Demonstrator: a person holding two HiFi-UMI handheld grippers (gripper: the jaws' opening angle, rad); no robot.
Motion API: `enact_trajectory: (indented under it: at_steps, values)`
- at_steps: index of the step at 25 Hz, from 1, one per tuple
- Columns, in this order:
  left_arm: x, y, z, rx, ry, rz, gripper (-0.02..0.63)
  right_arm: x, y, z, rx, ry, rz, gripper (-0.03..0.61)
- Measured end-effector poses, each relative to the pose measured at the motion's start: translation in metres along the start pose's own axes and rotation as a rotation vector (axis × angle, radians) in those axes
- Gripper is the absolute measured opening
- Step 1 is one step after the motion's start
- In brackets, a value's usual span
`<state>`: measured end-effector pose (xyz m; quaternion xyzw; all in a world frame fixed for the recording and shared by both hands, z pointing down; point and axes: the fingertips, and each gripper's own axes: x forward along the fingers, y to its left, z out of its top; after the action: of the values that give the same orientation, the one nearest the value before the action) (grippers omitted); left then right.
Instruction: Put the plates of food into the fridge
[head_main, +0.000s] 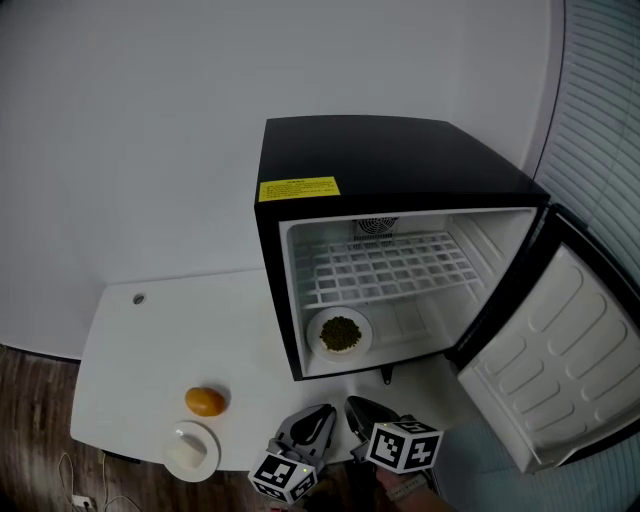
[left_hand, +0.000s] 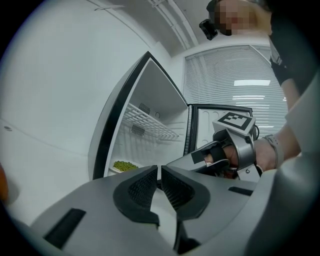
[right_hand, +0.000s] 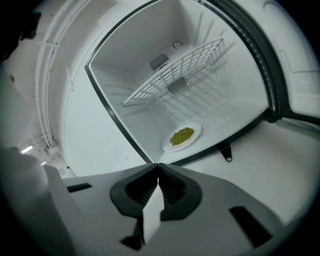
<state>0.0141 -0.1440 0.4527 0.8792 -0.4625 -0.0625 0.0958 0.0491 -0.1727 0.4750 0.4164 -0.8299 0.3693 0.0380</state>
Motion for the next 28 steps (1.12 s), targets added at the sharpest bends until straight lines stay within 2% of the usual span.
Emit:
enact_trajectory:
  at_steps: [5, 11, 18, 28]
  values:
    - [-0.018, 0.002, -0.001, -0.001, -0.029, 0.029, 0.009, -0.005, 0.009, -0.013, -0.019, 0.014, 0.024, 0.008]
    - [-0.054, 0.014, 0.000, -0.004, -0.047, 0.109, 0.009, -0.001, 0.038, -0.039, -0.053, 0.059, 0.092, 0.008]
    - [-0.114, 0.034, 0.007, 0.009, -0.094, 0.237, 0.010, 0.011, 0.082, -0.081, -0.089, 0.141, 0.190, 0.008]
    - [-0.207, 0.065, 0.000, -0.002, -0.099, 0.414, 0.009, 0.030, 0.150, -0.154, -0.085, 0.270, 0.305, 0.008]
